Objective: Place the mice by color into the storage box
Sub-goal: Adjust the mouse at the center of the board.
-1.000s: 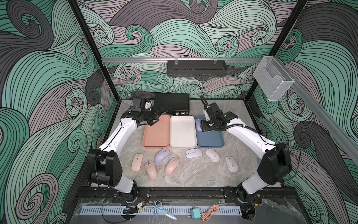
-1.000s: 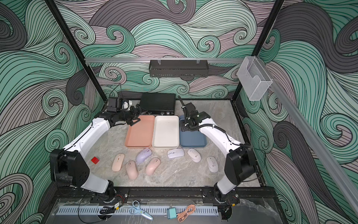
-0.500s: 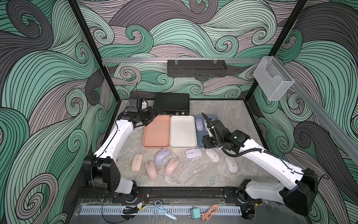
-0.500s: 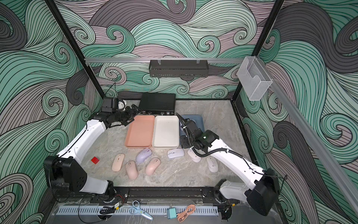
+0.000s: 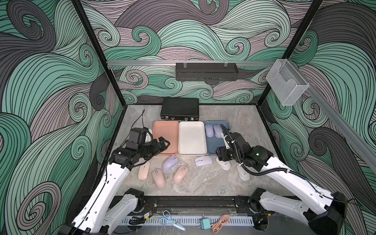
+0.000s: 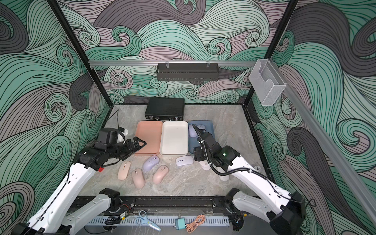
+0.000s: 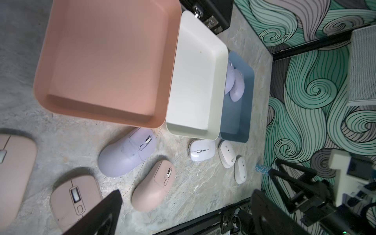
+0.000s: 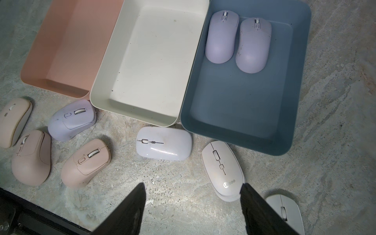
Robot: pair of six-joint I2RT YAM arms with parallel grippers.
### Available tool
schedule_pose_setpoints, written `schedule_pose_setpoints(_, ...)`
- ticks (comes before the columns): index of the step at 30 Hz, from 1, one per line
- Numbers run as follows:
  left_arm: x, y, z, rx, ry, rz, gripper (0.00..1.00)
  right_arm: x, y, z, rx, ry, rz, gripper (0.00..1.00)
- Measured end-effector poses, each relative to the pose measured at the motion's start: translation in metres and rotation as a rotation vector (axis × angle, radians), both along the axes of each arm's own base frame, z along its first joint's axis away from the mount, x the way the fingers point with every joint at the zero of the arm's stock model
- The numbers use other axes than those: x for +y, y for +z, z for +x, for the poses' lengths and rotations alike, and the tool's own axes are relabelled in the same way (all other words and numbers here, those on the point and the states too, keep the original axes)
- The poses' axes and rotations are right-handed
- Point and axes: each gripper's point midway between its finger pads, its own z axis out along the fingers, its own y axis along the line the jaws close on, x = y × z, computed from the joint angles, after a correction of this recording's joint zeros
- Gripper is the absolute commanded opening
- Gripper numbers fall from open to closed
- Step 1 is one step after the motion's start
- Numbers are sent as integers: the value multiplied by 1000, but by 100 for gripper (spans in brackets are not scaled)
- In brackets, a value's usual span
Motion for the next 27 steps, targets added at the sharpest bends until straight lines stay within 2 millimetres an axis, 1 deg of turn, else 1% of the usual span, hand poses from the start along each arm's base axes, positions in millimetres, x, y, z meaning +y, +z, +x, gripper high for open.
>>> schedule_pose_setpoints(4,-2,-30,-21,83,16,30,99,-2,-10,-3,2,3,2,78)
schedule_pose_setpoints(8,-7,-54,-31,145,15,84,99,-4,-20,-5,14,4,-8,80)
schedule_pose_setpoints(11,-10,-68,-32,186,13,138,98,-4,-19,-6,4,6,0,82)
schedule_pose_setpoints(16,-10,-96,-34,229,22,185,99,-3,-8,-5,-32,7,30,84)
schedule_pose_setpoints(18,-8,-107,-31,236,30,208,98,-3,-9,-5,-38,7,36,84)
schedule_pose_setpoints(22,-8,-129,-16,268,52,278,99,-4,-11,-6,-31,8,31,85)
schedule_pose_setpoints(27,-15,-138,4,242,43,303,99,-9,-14,-12,-44,7,43,85)
